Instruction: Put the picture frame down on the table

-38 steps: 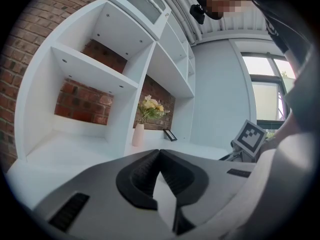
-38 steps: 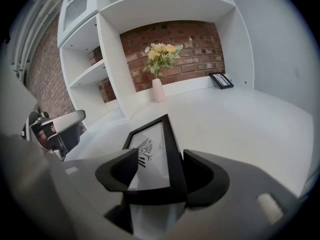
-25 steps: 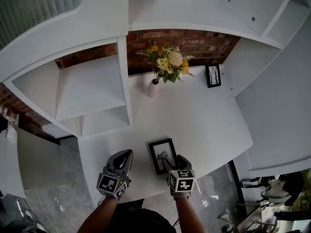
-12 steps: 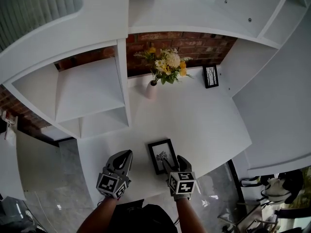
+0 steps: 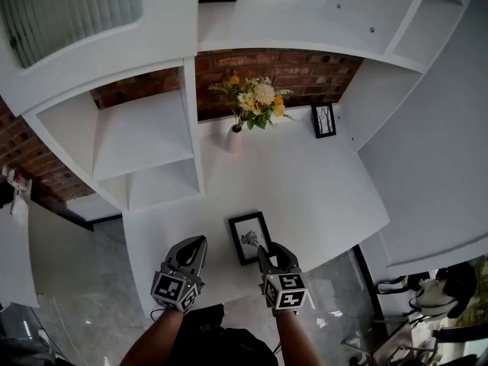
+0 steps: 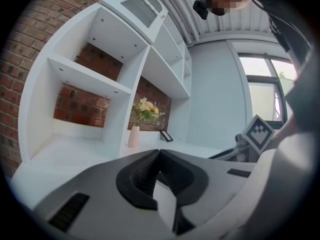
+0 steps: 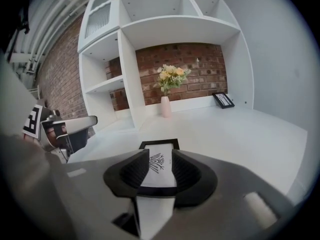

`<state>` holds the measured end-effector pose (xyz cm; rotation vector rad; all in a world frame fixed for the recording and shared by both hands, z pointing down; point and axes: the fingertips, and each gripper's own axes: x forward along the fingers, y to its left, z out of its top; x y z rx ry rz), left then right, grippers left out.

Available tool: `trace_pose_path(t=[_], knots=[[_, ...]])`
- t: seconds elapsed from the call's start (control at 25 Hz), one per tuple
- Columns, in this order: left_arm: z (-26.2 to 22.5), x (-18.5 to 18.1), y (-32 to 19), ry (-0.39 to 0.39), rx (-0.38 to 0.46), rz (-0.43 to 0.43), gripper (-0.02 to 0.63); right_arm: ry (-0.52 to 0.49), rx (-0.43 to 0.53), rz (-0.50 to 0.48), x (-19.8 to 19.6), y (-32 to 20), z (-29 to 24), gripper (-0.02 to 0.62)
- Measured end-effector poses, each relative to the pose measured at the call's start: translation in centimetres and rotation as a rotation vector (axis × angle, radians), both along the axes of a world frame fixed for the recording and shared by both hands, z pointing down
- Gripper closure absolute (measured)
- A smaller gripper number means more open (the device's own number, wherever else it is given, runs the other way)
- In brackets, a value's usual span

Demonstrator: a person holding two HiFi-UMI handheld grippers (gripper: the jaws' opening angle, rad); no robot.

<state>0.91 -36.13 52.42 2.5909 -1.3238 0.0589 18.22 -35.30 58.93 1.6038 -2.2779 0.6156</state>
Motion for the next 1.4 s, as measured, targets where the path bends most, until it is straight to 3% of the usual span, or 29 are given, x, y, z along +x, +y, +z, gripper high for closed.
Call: trace_pose_path(t=[0.28,0.72,1.4], knots=[[-1.0,0.4,3.0,-0.002,0.013,-0.017,0.615,-0.019,0.105,0.006,1.0,2.6,-3.1,0.586],[-2.8,2.4,8.4,0.024,0.069,-0.027,0.615,-0.091,0.213,-0.063,1.5,8.6,-7.0,0.592],[-4.2,2.5,17.6,0.038,0.078,-0.068,0.615,-0.157,0.306,-0.159,0.6,17.7,-11.0,0.592]])
